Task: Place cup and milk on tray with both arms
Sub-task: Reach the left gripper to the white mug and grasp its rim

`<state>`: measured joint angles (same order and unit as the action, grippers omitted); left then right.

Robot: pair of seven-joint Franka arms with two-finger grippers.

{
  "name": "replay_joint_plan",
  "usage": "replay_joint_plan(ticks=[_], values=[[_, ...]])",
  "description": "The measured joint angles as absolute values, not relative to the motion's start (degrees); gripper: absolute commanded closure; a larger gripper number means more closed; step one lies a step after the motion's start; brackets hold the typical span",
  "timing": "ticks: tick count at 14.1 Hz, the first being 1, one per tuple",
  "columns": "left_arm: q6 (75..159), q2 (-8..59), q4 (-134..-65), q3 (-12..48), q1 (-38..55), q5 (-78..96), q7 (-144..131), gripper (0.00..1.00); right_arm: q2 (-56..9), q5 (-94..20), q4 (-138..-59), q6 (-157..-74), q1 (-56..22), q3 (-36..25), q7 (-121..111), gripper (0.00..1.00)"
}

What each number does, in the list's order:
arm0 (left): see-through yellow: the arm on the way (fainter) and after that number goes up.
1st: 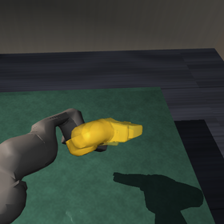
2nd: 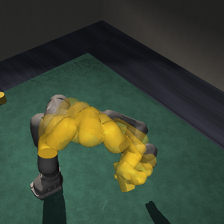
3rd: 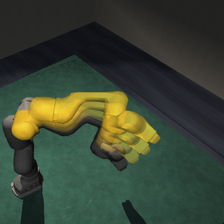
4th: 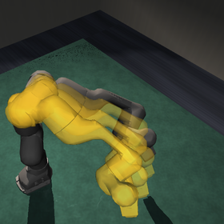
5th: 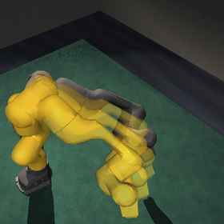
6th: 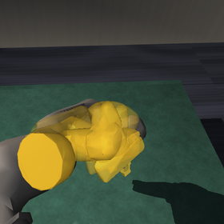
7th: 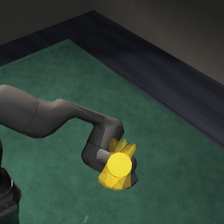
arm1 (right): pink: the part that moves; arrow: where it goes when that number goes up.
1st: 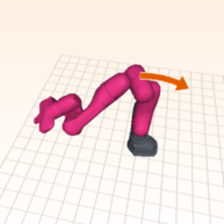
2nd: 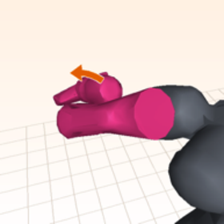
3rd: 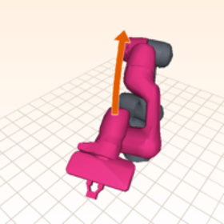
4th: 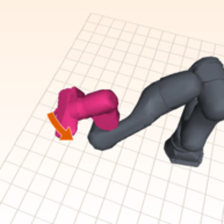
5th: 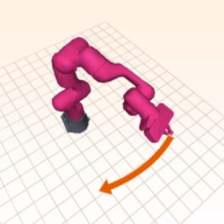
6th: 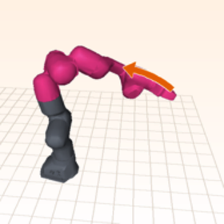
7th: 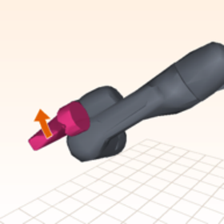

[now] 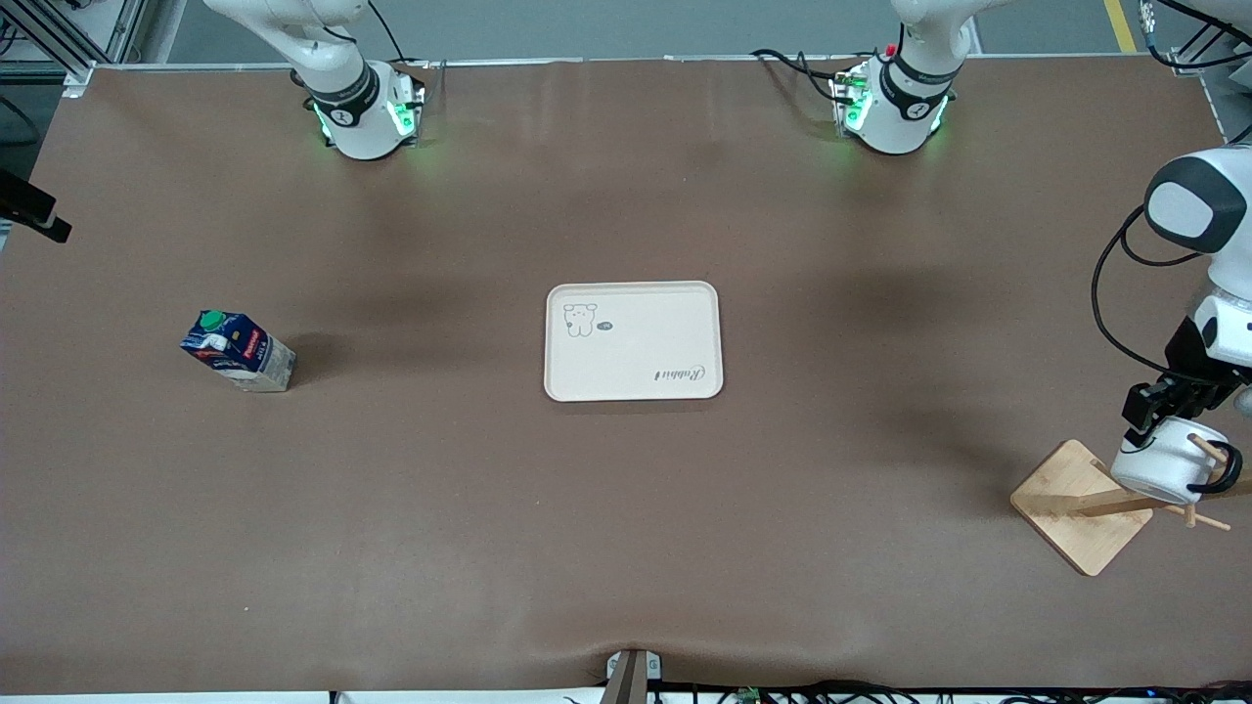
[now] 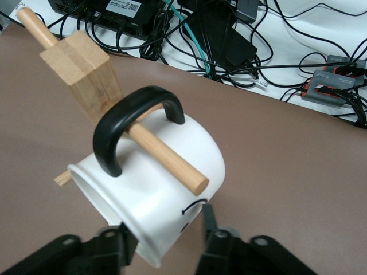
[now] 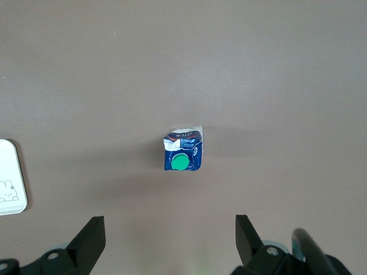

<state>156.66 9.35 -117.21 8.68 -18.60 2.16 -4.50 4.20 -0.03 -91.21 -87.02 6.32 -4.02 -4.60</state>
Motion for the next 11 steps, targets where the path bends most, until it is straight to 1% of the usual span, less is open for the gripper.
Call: replay_joint_plan(ticks=[2, 3, 4, 11], values=[[156.88, 9.4, -117.2, 8.75, -18.33, 2.16, -4.44, 0.83, 4.2, -0.03, -91.21, -87.03, 6.32, -4.02, -4.6, 0.0], [156.94, 9.39, -117.15, 8.81, -18.12, 2.16, -4.44, 0.94, 4.2, -0.03, -91.21, -87.03, 6.32, -4.02, -4.6, 0.0], [156.96, 9.37, -117.03, 8.95, -17.78, 2.16, -4.44, 1.0, 4.2, -0.03, -91.21, -87.03, 6.32, -4.02, -4.6, 0.0], [157.29, 9.39, -116.73, 8.97, -16.23, 2.16, -4.44, 1.0, 4.2, -0.03, -91.21, -87.03, 6.32, -4.02, -4.6, 0.0]])
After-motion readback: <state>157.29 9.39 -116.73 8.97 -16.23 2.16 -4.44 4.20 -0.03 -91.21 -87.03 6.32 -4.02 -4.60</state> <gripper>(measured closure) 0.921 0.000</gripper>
